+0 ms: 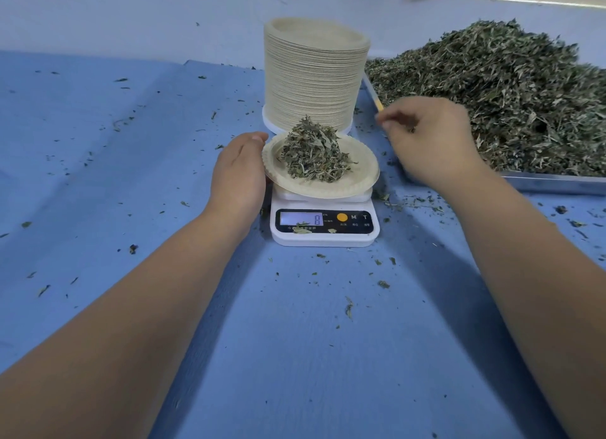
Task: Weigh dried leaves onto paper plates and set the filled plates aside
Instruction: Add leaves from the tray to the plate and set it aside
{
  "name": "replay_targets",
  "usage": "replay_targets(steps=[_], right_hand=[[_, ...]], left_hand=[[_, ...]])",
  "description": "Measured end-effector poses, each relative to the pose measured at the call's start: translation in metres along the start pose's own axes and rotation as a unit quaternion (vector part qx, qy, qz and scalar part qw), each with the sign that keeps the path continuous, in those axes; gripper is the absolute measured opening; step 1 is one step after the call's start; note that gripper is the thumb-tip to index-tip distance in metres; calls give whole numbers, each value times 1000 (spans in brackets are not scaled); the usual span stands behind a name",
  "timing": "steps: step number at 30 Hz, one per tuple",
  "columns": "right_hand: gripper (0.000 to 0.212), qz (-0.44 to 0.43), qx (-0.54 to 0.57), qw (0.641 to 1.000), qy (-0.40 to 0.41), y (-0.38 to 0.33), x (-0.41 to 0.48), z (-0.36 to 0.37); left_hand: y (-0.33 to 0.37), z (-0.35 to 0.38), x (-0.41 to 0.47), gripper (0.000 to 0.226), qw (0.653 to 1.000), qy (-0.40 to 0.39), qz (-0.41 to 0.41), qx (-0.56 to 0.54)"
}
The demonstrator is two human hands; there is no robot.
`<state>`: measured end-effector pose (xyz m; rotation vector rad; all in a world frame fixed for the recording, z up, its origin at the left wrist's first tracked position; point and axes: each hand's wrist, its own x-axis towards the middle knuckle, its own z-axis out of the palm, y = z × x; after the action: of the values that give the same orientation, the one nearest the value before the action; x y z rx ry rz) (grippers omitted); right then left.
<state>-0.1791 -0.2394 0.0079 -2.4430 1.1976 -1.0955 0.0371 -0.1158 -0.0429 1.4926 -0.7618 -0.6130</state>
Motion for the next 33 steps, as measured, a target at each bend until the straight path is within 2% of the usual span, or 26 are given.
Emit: replay_targets(steps=[3,7,10,13,18,25,29,33], right_hand=[[27,-72,5,997,-40,-40,0,6],[60,-159,-118,975,-104,-79,1,19],[67,-172,-195,957,-130,-94,3,33],[58,-196,-205,948,-146,-100,9,42],[28,-222,-162,949,-158,-97,20,41],[21,-155,-55,983,-75,-95,25,22],[21,-116,-18,992,-39,-83,29,11],[16,-29,133,990,29,-61,31,7]], left_hand=[[1,0,-1,30,1000,-2,4,-2],[1,-1,0,39,1000,-7,-1,2],[2,-1,-1,35,1000,-1,-2,4],[3,-1,-2,34,1000,4,-7,1],[3,-1,-3,38,1000,3,2,-4],[5,1,-6,36,1000,5,6,8],[5,1,-6,37,998,-7,53,32],[3,2,-10,36,991,-32,100,85]])
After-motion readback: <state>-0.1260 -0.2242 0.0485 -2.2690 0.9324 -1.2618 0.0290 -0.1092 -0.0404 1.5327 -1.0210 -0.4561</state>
